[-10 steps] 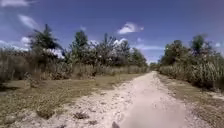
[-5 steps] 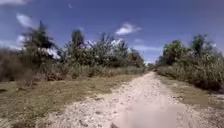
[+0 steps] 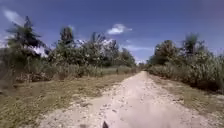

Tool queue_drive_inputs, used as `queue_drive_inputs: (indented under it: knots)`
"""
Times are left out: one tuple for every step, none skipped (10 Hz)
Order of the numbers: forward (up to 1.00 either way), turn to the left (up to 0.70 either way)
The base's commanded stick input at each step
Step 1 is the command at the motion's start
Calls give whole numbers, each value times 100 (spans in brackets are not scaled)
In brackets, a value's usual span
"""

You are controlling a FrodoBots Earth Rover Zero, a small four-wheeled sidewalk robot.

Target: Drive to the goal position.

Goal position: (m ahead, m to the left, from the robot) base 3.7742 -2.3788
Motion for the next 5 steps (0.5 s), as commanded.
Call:
queue_drive_inputs:
  knots:
    - [70, -27]
    - [70, -27]
    - [70, -27]
    - [70, -27]
    - [70, -27]
